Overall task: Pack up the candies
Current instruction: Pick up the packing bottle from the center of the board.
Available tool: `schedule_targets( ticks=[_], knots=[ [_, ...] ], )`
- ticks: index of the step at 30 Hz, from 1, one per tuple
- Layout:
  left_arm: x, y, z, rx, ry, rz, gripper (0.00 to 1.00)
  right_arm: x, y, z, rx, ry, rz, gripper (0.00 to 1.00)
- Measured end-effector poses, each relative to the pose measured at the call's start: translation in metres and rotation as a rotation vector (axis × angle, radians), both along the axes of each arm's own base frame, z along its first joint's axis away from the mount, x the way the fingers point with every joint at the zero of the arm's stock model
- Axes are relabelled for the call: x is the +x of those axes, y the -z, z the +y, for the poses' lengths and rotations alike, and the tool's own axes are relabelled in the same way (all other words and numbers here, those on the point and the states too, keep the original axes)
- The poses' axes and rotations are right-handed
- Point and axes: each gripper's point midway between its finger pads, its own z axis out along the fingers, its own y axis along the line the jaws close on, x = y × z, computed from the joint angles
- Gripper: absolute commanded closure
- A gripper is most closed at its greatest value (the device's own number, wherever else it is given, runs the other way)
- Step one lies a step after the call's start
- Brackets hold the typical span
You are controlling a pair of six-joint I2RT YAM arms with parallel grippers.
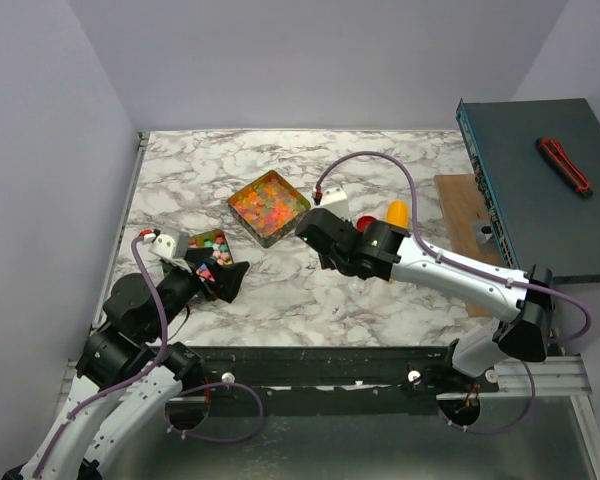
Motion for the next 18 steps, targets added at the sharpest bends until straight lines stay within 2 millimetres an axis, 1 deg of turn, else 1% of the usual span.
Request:
schedule_targets(
  ticks=[3, 5, 13, 18],
  knots=[
    [0.0, 0.0, 0.0, 0.0, 0.0, 0.001, 0.01, -0.001, 0.014, -0.009, -0.022, 0.017, 0.034, 0.63],
    [0.0, 0.0, 0.0, -0.001, 0.001, 0.001, 0.01, -0.002, 0.02, -0.015, -0.033, 0.027, 0.049, 0.63],
    [0.0, 0.001, -0.001, 0.002, 0.001, 0.005, 0.01, -0.004, 0.031, -0.04, -0.045, 0.073, 0.08, 0.63],
    [0.001, 0.002, -0.001, 0.005, 0.001, 0.01, 0.01, -0.006, 0.035, -0.051, -0.045, 0.09, 0.097, 0.63]
  ],
)
